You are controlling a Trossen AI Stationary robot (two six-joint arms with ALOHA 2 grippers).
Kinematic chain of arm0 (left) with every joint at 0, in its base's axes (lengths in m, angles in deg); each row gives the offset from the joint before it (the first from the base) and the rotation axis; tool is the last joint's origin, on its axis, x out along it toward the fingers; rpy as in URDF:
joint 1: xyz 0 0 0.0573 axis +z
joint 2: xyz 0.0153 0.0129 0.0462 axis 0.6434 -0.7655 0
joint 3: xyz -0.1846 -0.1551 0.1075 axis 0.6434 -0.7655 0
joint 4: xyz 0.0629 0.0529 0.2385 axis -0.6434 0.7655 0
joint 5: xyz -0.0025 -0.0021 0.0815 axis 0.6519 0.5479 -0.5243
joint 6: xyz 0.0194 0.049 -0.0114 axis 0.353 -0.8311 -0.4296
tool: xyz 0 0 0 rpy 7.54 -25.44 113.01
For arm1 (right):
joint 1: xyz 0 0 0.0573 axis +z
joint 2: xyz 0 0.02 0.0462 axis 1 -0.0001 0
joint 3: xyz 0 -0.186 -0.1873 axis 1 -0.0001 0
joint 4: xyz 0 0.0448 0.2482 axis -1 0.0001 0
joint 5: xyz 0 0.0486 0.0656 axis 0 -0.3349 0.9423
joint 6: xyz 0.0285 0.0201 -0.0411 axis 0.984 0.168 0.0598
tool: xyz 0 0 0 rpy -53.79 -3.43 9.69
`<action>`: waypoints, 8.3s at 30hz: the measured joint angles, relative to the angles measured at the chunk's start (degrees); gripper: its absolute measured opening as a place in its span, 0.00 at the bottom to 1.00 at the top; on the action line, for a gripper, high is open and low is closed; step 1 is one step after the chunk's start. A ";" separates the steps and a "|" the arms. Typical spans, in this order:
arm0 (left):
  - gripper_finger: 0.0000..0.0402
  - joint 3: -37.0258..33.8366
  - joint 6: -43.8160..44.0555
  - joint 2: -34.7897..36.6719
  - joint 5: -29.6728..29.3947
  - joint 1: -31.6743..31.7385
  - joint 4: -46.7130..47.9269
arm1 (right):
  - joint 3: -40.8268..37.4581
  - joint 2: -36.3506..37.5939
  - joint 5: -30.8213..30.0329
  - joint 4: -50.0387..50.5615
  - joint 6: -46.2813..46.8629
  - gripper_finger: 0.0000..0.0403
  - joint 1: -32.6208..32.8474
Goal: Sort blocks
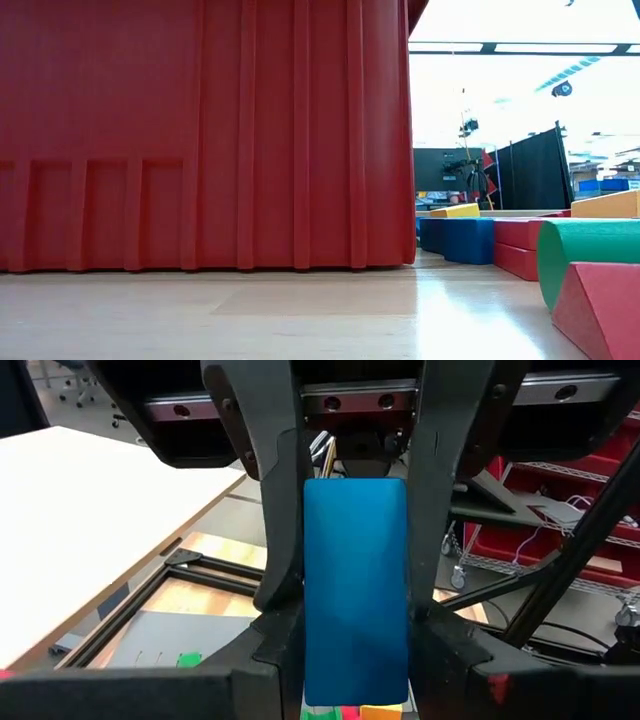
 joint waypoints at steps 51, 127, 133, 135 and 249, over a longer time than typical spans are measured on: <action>0.87 0.13 18.87 3.81 -18.16 0.36 37.54 | -15.88 1.84 -11.45 22.96 3.20 0.50 -8.31; 0.67 -41.18 55.57 29.70 -18.16 14.51 68.79 | -28.76 -0.82 -2.90 -5.88 13.15 0.60 -16.79; 0.67 -41.18 55.53 29.77 -18.18 14.51 67.50 | -27.15 -0.75 -3.36 -0.95 11.98 0.65 -16.79; 0.67 -41.18 55.52 29.77 -18.18 14.51 67.04 | -28.37 -0.75 -3.52 -0.35 11.79 0.66 -16.79; 0.64 -30.00 42.43 34.18 -9.38 14.39 66.37 | -21.64 -2.13 -2.62 9.61 7.40 0.49 -18.21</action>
